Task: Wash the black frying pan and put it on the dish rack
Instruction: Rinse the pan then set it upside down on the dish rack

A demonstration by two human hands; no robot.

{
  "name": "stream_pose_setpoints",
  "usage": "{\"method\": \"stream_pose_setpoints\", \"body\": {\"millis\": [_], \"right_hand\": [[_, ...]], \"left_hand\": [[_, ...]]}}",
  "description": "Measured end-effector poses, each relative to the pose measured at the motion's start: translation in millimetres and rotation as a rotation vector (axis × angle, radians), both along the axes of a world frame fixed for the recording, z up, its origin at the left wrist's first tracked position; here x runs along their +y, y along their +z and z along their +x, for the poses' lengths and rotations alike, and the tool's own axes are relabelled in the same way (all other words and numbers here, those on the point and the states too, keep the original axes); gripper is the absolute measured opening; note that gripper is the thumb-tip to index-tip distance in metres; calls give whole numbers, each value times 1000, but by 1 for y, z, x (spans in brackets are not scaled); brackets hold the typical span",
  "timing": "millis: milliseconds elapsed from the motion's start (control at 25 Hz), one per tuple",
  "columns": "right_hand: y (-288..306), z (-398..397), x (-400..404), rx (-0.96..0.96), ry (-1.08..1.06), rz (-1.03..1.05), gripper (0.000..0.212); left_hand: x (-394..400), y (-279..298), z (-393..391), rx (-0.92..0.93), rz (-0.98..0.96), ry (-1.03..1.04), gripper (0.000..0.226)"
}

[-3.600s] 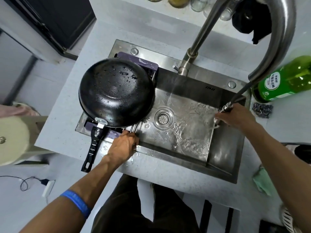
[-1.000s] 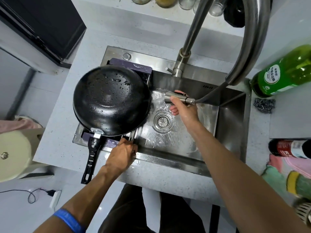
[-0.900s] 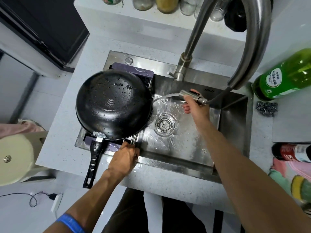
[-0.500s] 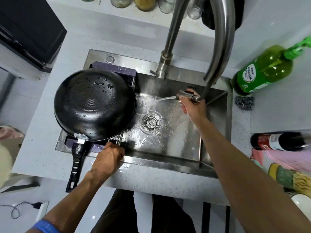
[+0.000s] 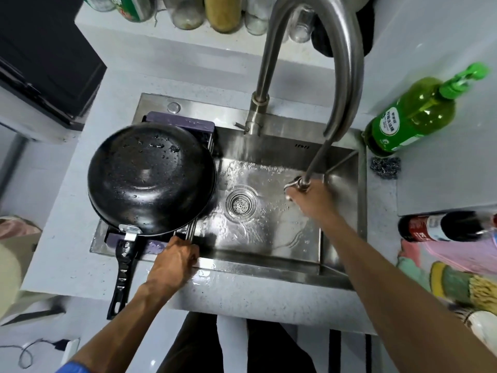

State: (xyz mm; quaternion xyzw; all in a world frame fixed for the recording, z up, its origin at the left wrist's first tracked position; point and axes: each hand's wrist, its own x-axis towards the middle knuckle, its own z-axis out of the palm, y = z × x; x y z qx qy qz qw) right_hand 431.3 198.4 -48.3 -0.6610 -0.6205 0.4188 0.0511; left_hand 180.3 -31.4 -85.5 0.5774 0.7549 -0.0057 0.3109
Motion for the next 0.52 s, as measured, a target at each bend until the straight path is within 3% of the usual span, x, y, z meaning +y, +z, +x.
{"method": "stream_pose_setpoints", "body": {"millis": [240, 320, 400, 520], "right_hand": [[26, 44, 35, -327, -20, 140, 12], [21, 43, 20, -316, 54, 15, 18], [13, 30, 3, -182, 161, -130, 20], [16, 36, 13, -181, 136, -83, 25]], "left_hand": [[4, 5, 5, 30, -2, 22, 7], [2, 5, 5, 31, -9, 6, 8], [1, 5, 2, 29, -14, -4, 6], [2, 8, 0, 18, -27, -10, 8]]}}
